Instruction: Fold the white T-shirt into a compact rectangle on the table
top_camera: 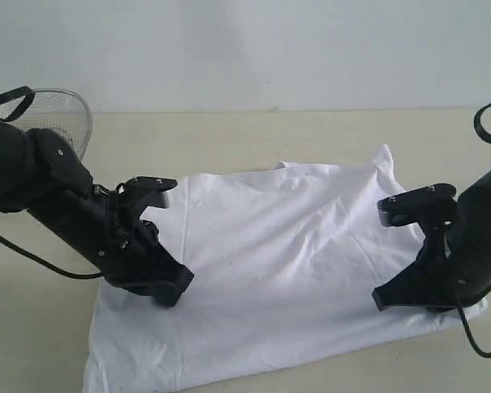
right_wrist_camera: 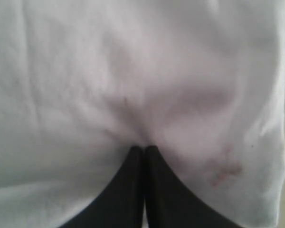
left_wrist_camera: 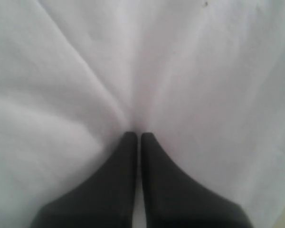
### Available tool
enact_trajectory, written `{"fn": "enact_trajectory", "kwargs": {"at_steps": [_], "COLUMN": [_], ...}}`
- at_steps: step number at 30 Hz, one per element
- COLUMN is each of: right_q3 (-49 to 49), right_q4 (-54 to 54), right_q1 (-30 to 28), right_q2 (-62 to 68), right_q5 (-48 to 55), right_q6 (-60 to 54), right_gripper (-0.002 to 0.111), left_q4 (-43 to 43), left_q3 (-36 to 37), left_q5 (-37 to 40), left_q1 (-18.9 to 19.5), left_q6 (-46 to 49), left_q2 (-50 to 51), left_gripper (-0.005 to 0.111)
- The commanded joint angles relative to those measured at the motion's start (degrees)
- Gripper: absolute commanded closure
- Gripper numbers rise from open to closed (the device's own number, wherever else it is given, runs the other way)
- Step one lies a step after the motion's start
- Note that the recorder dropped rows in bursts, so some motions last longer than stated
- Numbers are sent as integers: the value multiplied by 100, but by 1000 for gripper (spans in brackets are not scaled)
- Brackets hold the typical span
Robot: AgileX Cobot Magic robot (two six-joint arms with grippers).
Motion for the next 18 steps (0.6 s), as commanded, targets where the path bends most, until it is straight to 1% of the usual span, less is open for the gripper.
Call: {"fn": "enact_trajectory", "kwargs": {"at_steps": [1,5,11,14,16,18], "right_q3": [513,513,513,503,493,435], "right_q4": [521,536,536,536,536,536], "right_q1": [-8,-8,-8,-8,-8,-8], "right_q2": [369,-20,-1084,-1716,-2121,-2515], "right_q5": [438,-175,-165,-165,-176,-164], "right_q6": [1,1,-171,-306,-346,-371], "right_gripper": [108,108,108,108,108,108], "left_q4": [-81,-81,-60,-188,-306,-429], "left_q3": [22,-3,-396,-609,-735,-834], "left_q5": [-545,-1268,-1300,-1318,-1457,-1771], "left_q1": [-13,-13,-2,-2,-2,-2], "left_q6": [7,90,90,90,90,90], "left_q2": [-63,-176,-339,-407,-461,-514], "left_gripper": [102,102,102,102,102,102]}}
